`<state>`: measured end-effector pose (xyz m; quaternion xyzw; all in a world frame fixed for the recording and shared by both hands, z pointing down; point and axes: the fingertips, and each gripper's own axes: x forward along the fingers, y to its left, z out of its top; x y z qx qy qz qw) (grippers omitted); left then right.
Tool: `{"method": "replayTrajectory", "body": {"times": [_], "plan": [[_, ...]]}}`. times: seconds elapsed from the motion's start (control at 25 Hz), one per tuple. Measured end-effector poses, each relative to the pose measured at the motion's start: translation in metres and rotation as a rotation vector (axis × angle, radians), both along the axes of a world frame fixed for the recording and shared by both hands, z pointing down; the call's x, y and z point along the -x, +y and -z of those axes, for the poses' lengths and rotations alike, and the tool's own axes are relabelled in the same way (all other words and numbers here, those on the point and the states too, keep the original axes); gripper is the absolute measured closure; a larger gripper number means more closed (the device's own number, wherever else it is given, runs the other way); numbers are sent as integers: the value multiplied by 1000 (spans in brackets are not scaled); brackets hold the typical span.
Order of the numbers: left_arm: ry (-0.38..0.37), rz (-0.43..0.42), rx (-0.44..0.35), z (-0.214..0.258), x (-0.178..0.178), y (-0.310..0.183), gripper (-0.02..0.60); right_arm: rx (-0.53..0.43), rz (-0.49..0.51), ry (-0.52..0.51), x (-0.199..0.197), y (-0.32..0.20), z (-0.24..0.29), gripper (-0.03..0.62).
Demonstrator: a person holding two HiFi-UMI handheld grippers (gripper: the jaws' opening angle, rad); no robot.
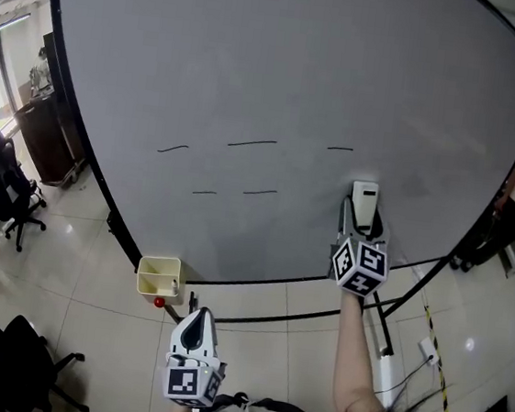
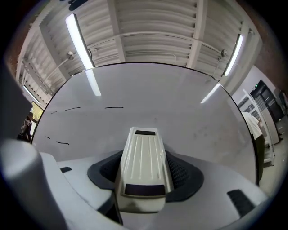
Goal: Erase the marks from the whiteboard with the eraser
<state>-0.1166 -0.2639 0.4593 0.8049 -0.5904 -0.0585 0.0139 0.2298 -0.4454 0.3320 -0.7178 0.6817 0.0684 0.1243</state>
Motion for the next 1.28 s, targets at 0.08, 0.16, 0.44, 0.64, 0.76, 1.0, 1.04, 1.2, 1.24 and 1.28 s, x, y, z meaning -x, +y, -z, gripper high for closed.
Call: {"method": "replayTrajectory", "body": {"times": [0.08, 0.16, 0.44, 0.64, 0.76, 1.0, 1.04, 1.2, 1.24, 1.28], "plan": [[0, 17, -5, -7, 4, 1, 586, -8, -6, -35, 7, -1, -2, 315], [6, 35, -3, -11, 9, 1, 586, -19, 8, -62, 25, 0, -2, 315], [4, 67, 11, -6, 17, 6, 586, 16, 174, 141, 182, 1, -11, 316], [9, 114, 3, -2, 30, 13, 586, 66, 336, 396, 298, 1, -50, 316], [12, 148, 4, -3, 44, 18, 586, 45, 336, 392, 292, 8, -41, 316], [14, 159, 18, -7, 54, 17, 586, -20, 60, 148, 147, 13, 10, 316], [15, 155, 18, -6, 53, 16, 586, -15, 15, 115, 122, 9, 9, 316], [29, 138, 19, -7, 47, 12, 586, 4, -45, 103, 95, -2, 1, 316], [25, 136, 16, -8, 48, 11, 586, 1, -47, 93, 97, -2, 1, 315], [24, 134, 12, -9, 48, 10, 586, -1, -48, 76, 100, -3, 0, 316]]}}
